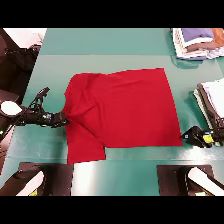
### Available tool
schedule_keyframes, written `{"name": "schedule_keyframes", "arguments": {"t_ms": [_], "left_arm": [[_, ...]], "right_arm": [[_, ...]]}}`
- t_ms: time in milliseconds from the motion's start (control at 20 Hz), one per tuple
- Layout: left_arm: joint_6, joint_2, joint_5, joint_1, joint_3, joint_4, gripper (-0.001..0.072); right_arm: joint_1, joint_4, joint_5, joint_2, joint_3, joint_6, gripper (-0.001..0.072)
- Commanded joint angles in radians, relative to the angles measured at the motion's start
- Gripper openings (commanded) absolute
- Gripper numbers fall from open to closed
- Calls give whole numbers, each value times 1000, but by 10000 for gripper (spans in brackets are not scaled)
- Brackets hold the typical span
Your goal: Fold the shirts.
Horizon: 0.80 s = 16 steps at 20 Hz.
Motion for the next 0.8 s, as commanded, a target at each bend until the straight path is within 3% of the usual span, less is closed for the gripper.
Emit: {"name": "schedule_keyframes", "arguments": {"t_ms": [0,50,200,250,350,400,550,750], "left_arm": [[5,1,11,0,2,-3,25],[5,1,10,0,2,-3,25],[5,1,7,0,2,-3,25],[5,1,6,0,2,-3,25],[6,2,6,0,2,-3,25],[6,4,4,0,5,-3,24],[4,48,8,3,92,4,24],[4,88,-25,3,443,18,24]], "right_arm": [[11,-19,-45,-2,-48,-2,464],[35,-20,-52,-2,-56,-2,427],[142,-31,-60,-2,-61,-2,418],[172,-30,-65,-2,-60,-2,254],[206,-27,-69,-2,-59,-2,65],[214,-27,-61,-2,-56,-2,14],[222,3,18,2,52,0,14],[222,222,29,101,357,30,14]]}}
